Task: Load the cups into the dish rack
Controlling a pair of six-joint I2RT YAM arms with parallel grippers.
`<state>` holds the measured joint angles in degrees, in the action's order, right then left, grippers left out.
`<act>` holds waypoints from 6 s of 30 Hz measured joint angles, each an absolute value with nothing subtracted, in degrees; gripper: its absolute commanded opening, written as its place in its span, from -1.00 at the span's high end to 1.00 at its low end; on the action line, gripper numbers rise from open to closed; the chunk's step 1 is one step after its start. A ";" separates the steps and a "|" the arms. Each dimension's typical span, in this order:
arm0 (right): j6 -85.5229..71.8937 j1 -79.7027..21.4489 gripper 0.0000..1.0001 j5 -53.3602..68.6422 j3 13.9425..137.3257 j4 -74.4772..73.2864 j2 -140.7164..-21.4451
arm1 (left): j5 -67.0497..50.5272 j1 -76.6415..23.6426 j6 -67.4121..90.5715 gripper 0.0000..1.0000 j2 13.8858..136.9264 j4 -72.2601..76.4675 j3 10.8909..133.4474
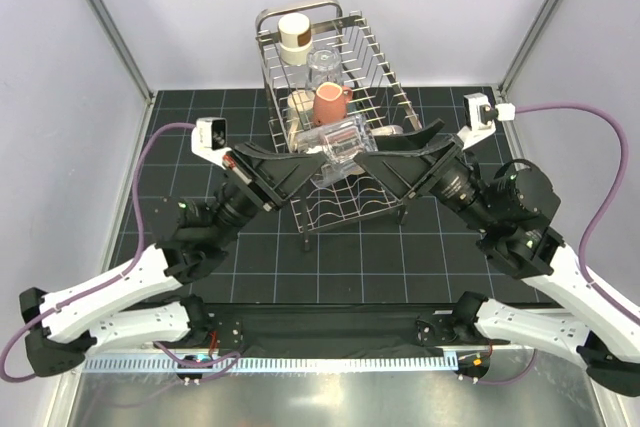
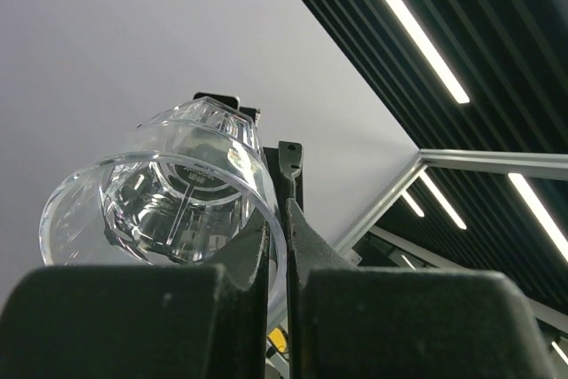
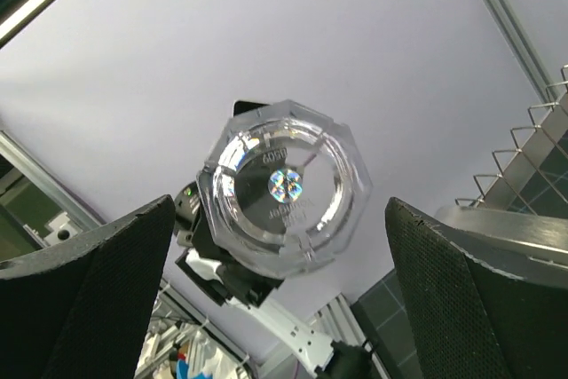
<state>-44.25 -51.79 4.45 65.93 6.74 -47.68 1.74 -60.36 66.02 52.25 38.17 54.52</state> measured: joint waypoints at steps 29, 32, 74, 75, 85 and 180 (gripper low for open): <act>-39.94 -59.53 0.92 -9.91 59.16 17.41 -46.37 | 17.45 -74.56 53.36 -0.17 55.44 48.01 51.00; -37.91 -59.53 0.92 -10.66 61.39 14.17 -46.39 | 18.72 -74.56 52.49 -0.27 52.27 46.59 49.91; -3.18 -43.77 0.92 -16.29 111.96 -37.45 -81.56 | 35.48 -74.56 46.22 -0.20 32.64 -2.66 51.64; -3.20 -43.77 0.92 -16.34 111.96 -38.06 -81.95 | 35.55 -74.56 46.24 -0.20 32.58 -2.98 51.64; -3.36 -43.77 0.92 -16.34 111.72 -40.49 -83.50 | 36.34 -74.56 46.52 -0.21 31.70 -5.13 51.64; -3.79 -10.22 -0.99 -8.05 91.57 -35.88 -66.41 | 41.17 -43.13 35.29 -0.85 45.30 -30.04 65.41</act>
<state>-3.79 -10.22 -8.05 91.57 -35.88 -66.41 41.17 -43.13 35.29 45.30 -30.04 65.41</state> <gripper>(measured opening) 0.996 0.911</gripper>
